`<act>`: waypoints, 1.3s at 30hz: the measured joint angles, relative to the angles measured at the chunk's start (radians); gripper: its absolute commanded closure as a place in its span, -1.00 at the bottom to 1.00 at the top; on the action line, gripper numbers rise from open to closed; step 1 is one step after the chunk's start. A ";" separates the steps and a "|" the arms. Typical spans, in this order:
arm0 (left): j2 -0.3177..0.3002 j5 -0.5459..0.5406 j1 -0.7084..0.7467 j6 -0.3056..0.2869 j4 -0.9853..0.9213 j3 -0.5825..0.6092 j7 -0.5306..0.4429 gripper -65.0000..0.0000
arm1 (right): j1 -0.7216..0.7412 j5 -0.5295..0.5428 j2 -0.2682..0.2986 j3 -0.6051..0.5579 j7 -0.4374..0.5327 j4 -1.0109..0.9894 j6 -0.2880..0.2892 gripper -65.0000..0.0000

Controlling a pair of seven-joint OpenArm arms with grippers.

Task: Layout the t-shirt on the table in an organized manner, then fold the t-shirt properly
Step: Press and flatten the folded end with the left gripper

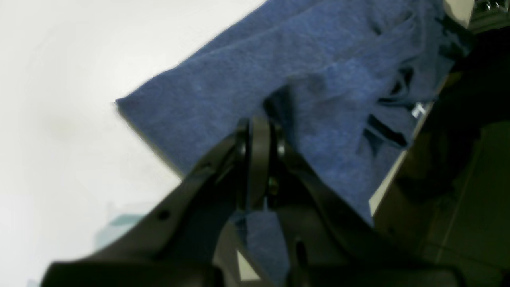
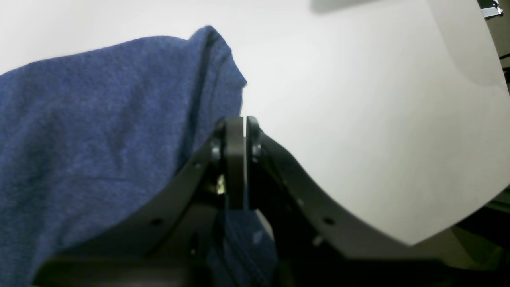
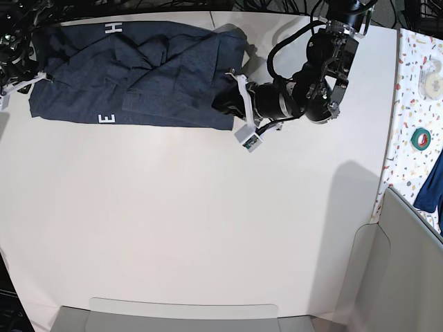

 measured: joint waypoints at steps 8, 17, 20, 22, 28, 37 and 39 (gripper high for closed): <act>0.004 -0.007 -0.058 -0.002 -0.046 0.139 -0.089 1.00 | 0.001 -0.001 0.001 0.000 0.000 0.000 0.000 1.00; 0.001 0.000 -0.093 0.002 -0.144 0.237 -0.150 1.00 | -0.001 -0.001 -0.004 0.000 0.000 0.000 0.000 1.00; -0.002 0.000 -0.093 0.002 -0.144 0.251 -0.149 1.00 | 0.000 0.000 -0.002 0.000 0.000 0.000 0.000 1.00; -0.008 0.000 -0.093 0.003 -0.128 0.286 -0.148 1.00 | -0.001 -0.001 -0.002 0.000 0.000 0.000 0.000 1.00; -0.006 -0.003 -0.106 -0.005 -0.021 0.387 -0.054 1.00 | 0.000 -0.003 0.002 -0.010 0.000 0.000 0.000 1.00; -0.002 -0.010 -0.215 -0.014 0.006 0.614 -0.013 1.00 | -0.001 -0.001 0.003 -0.077 0.000 0.000 0.000 1.00; -0.003 -0.008 -0.209 -0.013 0.029 0.606 -0.011 1.00 | -0.003 -0.001 0.003 -0.077 0.000 0.000 0.000 1.00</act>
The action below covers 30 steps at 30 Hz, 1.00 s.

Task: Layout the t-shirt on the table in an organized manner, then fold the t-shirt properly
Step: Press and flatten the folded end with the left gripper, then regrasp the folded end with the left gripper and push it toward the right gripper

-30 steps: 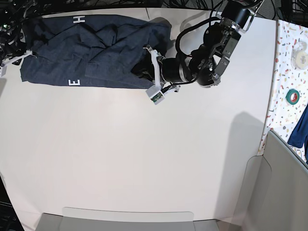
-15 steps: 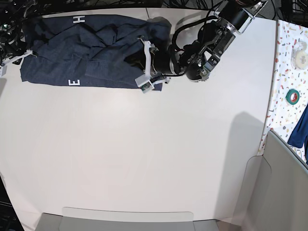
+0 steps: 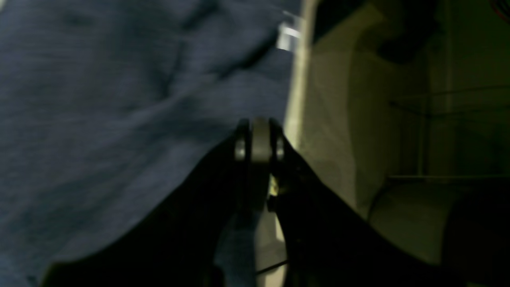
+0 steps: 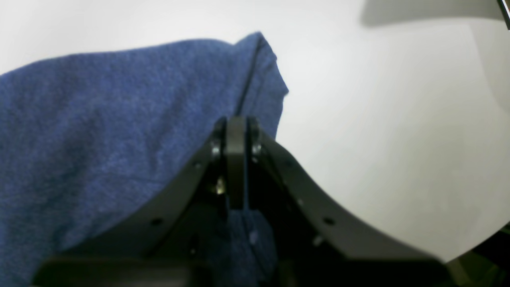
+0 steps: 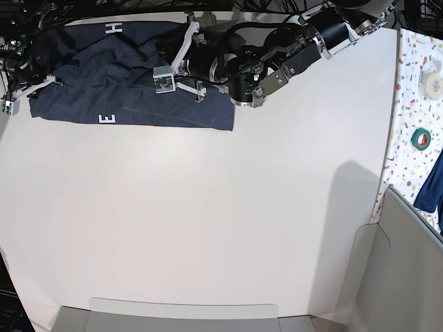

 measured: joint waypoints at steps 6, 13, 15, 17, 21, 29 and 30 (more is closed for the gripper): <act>0.002 -0.007 0.080 0.009 0.101 -0.346 -0.026 1.00 | 0.002 0.000 -0.001 -0.001 0.000 0.000 0.000 1.00; 0.000 0.132 0.209 0.012 0.089 -0.536 -0.035 1.00 | 0.002 0.002 -0.002 0.003 0.002 -0.013 0.000 1.00; 0.008 0.205 0.218 0.012 0.085 -0.528 -0.058 1.00 | 0.003 0.000 0.000 0.004 0.002 -0.035 0.000 1.00; 0.007 0.257 0.232 0.012 0.067 -0.526 -0.055 1.00 | 0.003 0.000 -0.001 0.004 0.000 -0.044 0.000 1.00; 0.010 0.294 0.245 0.014 0.050 -0.526 -0.070 1.00 | 0.008 0.002 -0.001 0.000 0.000 -0.044 0.000 1.00; 0.018 0.286 0.235 0.012 -0.014 -0.526 -0.105 1.00 | 0.008 0.003 -0.001 0.000 0.001 -0.044 0.000 1.00; 0.018 0.289 0.234 0.012 -0.014 -0.526 -0.105 1.00 | 0.007 0.000 -0.001 0.000 0.000 -0.044 0.000 1.00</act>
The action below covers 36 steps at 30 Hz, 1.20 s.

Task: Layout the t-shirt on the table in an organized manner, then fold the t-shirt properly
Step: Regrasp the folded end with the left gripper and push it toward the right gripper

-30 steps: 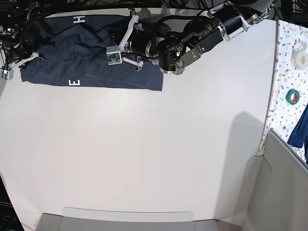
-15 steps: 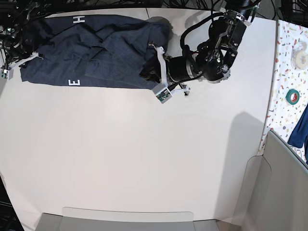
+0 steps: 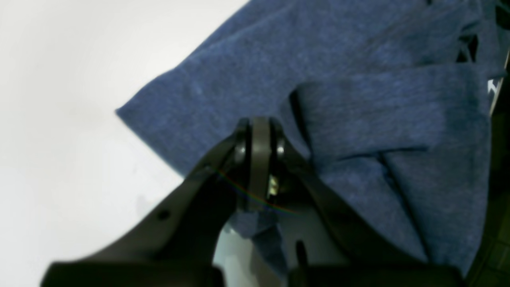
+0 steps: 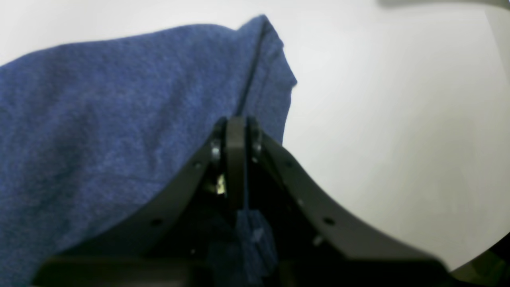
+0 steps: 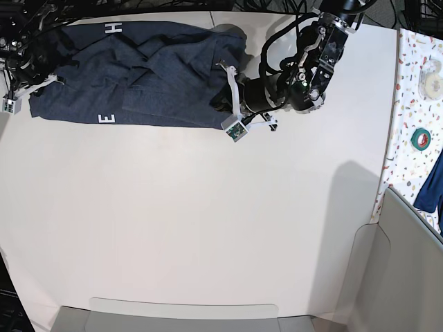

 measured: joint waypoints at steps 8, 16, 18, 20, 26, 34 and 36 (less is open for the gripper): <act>0.042 0.000 -0.003 -0.004 0.000 0.021 -0.004 1.00 | -0.001 0.000 0.001 0.000 0.000 0.000 0.000 1.00; 0.042 0.002 -0.005 -0.004 0.000 0.172 -0.002 1.00 | -0.002 0.000 0.000 0.000 0.000 0.000 0.000 1.00; 0.041 0.003 -0.005 -0.004 0.000 0.212 0.002 1.00 | -0.001 0.000 0.000 0.000 0.000 0.000 0.000 1.00; 0.039 0.001 -0.006 -0.004 0.000 0.250 0.014 1.00 | -0.002 0.000 0.001 0.000 0.000 0.000 0.000 1.00; 0.033 -0.006 -0.035 -0.015 0.062 0.377 0.105 1.00 | -0.001 0.001 0.000 0.000 0.000 0.000 0.000 1.00; 0.039 -0.017 -0.065 -0.107 0.210 0.442 0.171 1.00 | -0.002 0.000 0.000 0.000 0.000 0.000 0.000 1.00; 0.042 -0.018 -0.063 -0.110 0.229 0.389 0.138 1.00 | -0.002 0.000 0.001 0.000 0.000 0.000 0.000 1.00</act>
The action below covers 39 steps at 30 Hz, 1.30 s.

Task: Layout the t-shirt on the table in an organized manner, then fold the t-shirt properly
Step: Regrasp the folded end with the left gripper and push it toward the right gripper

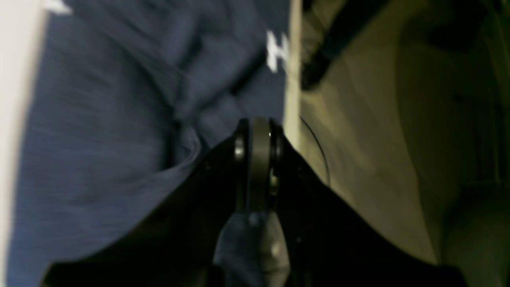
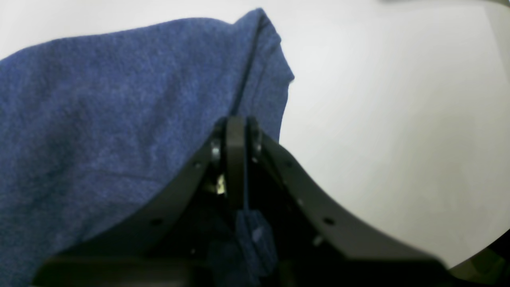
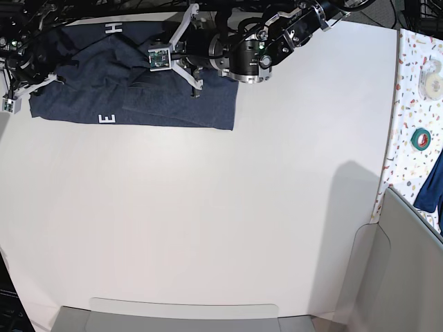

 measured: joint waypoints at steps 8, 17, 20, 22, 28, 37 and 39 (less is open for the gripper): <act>-0.014 0.021 0.059 0.213 -0.060 -0.225 -0.096 1.00 | -0.004 0.000 0.000 0.000 0.000 0.000 0.000 1.00; -0.025 0.062 0.058 0.291 -0.222 -0.217 -0.233 1.00 | 0.002 0.000 0.006 0.000 0.000 -0.045 0.000 1.00; -0.026 0.174 0.056 0.293 -0.241 -0.182 -0.249 1.00 | 0.002 0.000 0.006 0.000 0.000 -0.045 0.000 1.00; -0.023 0.220 0.061 0.293 -0.241 -0.164 -0.252 1.00 | 0.002 0.001 0.008 0.000 0.000 -0.045 0.000 1.00; -0.021 0.224 0.063 0.290 -0.241 -0.157 -0.252 1.00 | 0.014 0.000 0.011 0.000 0.001 -0.050 0.000 1.00; -0.020 0.231 0.060 0.290 -0.190 -0.163 -0.267 1.00 | 0.016 0.000 0.011 0.000 0.000 -0.055 0.000 1.00; -0.021 0.231 0.058 0.290 -0.192 -0.165 -0.267 1.00 | 0.016 0.000 0.011 0.000 0.000 -0.055 0.000 1.00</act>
